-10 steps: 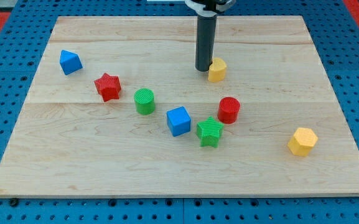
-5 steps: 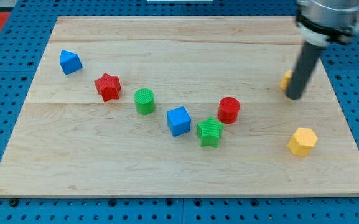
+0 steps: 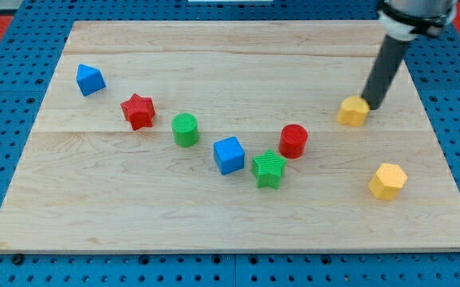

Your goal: Place the yellow heart diagonally towards the top right side of the blue cube

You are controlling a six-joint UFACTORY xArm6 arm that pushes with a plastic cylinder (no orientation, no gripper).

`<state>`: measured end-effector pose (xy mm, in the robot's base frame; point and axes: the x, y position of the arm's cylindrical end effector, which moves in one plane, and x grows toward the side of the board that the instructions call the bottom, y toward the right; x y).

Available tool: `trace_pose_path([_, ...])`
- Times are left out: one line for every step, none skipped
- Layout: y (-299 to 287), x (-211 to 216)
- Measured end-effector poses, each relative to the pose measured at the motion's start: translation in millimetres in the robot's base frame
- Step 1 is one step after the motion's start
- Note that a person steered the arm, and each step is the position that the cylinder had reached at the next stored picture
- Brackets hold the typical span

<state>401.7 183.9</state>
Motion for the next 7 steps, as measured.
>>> trace_pose_path([-36.0,2.7])
trace_pose_path([1.1,11.3])
trace_pose_path([47.9,36.3])
trace_pose_path([10.9,51.5])
trace_pose_path([-31.7,48.1])
trace_pose_path([-67.7,32.3])
trace_pose_path([-45.2,32.2])
